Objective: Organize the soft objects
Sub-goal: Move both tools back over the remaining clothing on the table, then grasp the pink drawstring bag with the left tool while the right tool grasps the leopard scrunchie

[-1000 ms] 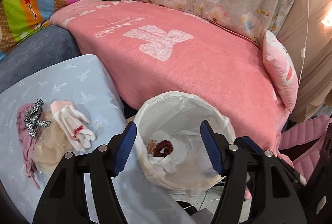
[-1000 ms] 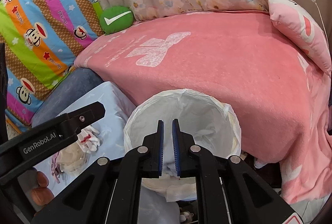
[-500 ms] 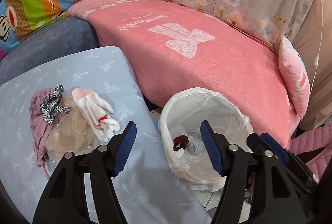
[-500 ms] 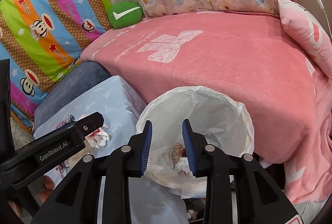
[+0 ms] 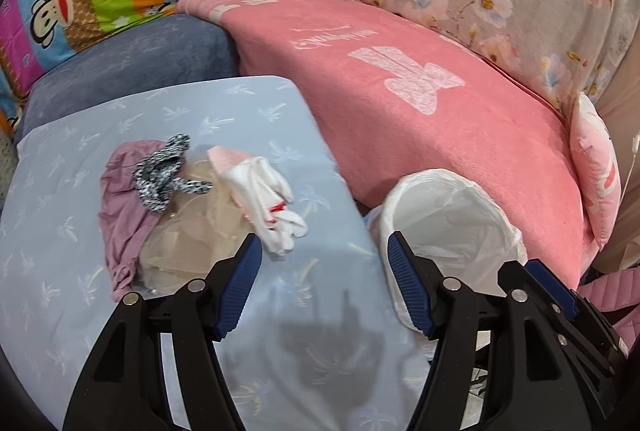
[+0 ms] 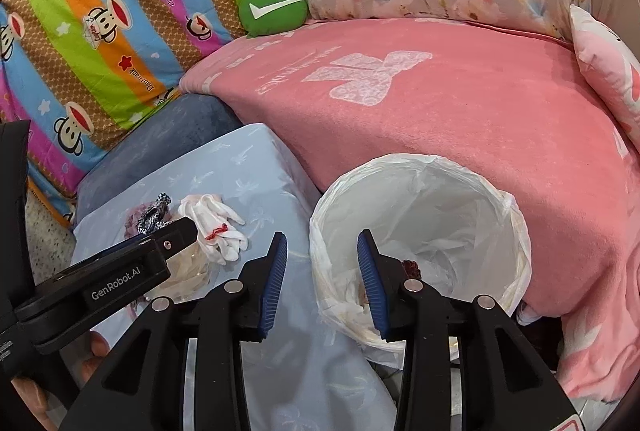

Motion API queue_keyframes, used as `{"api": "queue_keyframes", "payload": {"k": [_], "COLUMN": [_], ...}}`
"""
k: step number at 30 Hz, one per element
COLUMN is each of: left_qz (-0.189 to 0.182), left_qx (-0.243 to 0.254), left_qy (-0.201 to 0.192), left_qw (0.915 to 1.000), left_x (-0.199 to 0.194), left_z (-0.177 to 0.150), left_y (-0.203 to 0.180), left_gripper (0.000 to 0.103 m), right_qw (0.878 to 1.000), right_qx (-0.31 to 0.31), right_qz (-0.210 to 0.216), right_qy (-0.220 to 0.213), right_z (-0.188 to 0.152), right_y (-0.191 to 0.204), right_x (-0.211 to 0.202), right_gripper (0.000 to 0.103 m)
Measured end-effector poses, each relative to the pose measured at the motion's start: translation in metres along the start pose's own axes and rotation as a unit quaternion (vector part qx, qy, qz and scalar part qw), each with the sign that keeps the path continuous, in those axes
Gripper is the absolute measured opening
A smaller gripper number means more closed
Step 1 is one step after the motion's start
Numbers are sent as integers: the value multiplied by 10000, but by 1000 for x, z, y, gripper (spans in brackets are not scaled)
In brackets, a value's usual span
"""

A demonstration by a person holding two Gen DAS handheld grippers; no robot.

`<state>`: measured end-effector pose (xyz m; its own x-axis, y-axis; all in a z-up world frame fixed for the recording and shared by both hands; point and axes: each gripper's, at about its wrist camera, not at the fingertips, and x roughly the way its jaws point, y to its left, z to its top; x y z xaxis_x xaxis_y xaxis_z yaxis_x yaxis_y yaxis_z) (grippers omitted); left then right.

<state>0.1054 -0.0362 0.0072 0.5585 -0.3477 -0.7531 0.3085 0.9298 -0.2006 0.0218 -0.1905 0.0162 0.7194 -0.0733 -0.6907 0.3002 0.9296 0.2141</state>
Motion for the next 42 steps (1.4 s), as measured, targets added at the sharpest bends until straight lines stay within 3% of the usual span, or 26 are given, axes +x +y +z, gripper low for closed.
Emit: {"api": "queue_keyframes", "payload": {"k": [16, 28, 34, 36, 42], "left_qz": [729, 1018, 811, 692, 240], "left_qx": [-636, -1293, -1617, -1704, -1872], "left_qy": [39, 328, 541, 597, 765], "left_qw": [9953, 9858, 9820, 9811, 9790], "left_x": [-5, 5, 18, 22, 33], "left_z": [-14, -31, -37, -38, -38], "left_y": [88, 161, 185, 190, 196], "left_gripper": [84, 84, 83, 80, 57], "right_qw": [9984, 9948, 9928, 9920, 9900], "right_qx": [-467, -826, -947, -1003, -1139], "right_qz": [231, 418, 501, 522, 588], "right_qy": [216, 424, 539, 562, 591], "right_z": [-11, -21, -24, -25, -24], "right_y": [62, 114, 136, 144, 165], "right_x": [15, 36, 51, 56, 69], "right_gripper": [48, 48, 48, 48, 48]}}
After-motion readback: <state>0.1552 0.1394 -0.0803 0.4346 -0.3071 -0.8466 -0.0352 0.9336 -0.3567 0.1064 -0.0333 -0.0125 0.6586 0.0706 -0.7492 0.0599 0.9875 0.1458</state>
